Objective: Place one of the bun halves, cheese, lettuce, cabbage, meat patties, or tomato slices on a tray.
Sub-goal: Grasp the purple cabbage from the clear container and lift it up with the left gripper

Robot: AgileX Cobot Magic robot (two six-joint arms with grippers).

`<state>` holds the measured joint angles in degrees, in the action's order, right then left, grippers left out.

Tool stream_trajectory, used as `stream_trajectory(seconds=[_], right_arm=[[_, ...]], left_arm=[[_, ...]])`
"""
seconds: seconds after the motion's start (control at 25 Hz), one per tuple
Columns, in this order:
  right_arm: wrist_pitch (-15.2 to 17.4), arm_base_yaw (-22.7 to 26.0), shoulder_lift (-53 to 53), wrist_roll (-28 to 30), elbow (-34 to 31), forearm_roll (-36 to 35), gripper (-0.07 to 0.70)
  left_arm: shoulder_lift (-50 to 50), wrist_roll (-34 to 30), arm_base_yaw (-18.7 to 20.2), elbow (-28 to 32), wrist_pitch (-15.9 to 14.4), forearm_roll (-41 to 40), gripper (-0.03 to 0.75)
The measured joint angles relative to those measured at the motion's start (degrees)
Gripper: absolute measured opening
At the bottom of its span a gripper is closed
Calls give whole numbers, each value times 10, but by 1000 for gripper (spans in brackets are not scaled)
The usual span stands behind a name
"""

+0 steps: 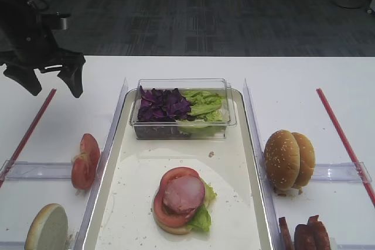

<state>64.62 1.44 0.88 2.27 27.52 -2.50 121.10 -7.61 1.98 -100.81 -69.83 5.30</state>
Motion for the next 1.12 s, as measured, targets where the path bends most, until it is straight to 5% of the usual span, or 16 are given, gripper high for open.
stream_trajectory(seconds=[0.48,1.12], right_arm=[[0,0,0,0,0,0,193],[0,0,0,0,0,0,193]], left_arm=[[0,0,17,-12,-1,5,618],[0,0,145,-12,-1,4,618]])
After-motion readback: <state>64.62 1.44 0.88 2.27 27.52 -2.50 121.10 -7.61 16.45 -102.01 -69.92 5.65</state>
